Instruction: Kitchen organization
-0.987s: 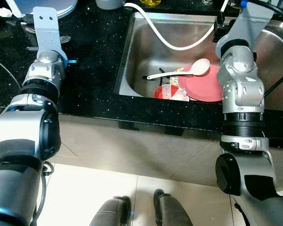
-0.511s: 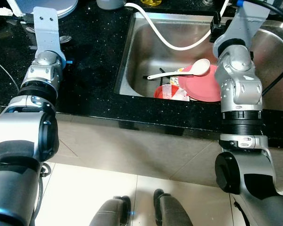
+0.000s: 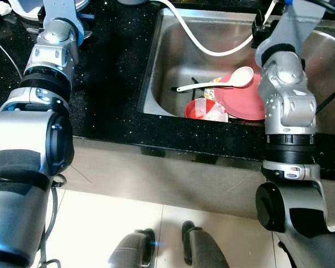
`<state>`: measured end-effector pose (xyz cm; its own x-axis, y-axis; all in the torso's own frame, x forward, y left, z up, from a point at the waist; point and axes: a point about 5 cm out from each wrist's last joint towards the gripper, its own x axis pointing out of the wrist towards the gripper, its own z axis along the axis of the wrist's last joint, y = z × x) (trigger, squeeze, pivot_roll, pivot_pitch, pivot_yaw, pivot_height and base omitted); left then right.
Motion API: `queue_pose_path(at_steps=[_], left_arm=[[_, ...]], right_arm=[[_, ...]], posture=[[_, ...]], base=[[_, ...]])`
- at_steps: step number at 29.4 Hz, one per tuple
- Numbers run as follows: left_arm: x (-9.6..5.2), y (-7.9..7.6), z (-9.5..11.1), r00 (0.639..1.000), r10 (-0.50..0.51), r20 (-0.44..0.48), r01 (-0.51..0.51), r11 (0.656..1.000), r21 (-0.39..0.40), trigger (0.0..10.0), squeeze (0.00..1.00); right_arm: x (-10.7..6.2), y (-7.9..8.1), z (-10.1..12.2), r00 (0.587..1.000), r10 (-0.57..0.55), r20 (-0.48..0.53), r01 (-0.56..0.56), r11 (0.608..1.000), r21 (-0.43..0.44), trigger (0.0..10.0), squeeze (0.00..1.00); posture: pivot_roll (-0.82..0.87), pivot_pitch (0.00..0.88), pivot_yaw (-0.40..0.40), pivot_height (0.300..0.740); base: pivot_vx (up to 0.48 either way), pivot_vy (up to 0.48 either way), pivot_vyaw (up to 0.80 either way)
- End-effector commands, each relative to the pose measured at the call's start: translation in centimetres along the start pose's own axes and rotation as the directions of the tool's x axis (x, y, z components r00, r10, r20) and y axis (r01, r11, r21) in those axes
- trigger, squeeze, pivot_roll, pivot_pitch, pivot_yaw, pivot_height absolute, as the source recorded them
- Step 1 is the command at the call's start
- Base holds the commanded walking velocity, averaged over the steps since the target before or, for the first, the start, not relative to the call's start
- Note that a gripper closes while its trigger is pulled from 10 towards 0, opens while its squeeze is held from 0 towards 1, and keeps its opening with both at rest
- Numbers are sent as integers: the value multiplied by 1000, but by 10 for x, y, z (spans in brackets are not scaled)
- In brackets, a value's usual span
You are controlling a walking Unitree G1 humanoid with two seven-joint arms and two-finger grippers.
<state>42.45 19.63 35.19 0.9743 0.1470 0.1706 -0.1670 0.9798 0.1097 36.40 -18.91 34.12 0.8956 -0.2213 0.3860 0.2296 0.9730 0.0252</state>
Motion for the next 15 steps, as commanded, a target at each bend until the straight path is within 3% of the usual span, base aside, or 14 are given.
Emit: queue_pose_path(at_steps=[1,9,15], left_arm=[[0,-1,-5,1000,-6,-21,6,1000,6,10000,0],[-2,16,-32,994,2,-111,-9,998,-67,10000,0],[-9,24,-68,958,-38,-285,10,995,-97,10000,0]], right_arm=[[-3,-3,-2,1000,-11,-11,11,1000,-8,10000,0],[-12,-9,-7,998,-20,-51,18,999,-35,10000,0],[-15,-11,-9,998,-23,-63,21,999,-37,10000,0]], posture=[[-59,335,71,740],[-75,396,76,740],[-63,388,75,740]], base=[[0,0,0],[0,0,0],[0,0,0]])
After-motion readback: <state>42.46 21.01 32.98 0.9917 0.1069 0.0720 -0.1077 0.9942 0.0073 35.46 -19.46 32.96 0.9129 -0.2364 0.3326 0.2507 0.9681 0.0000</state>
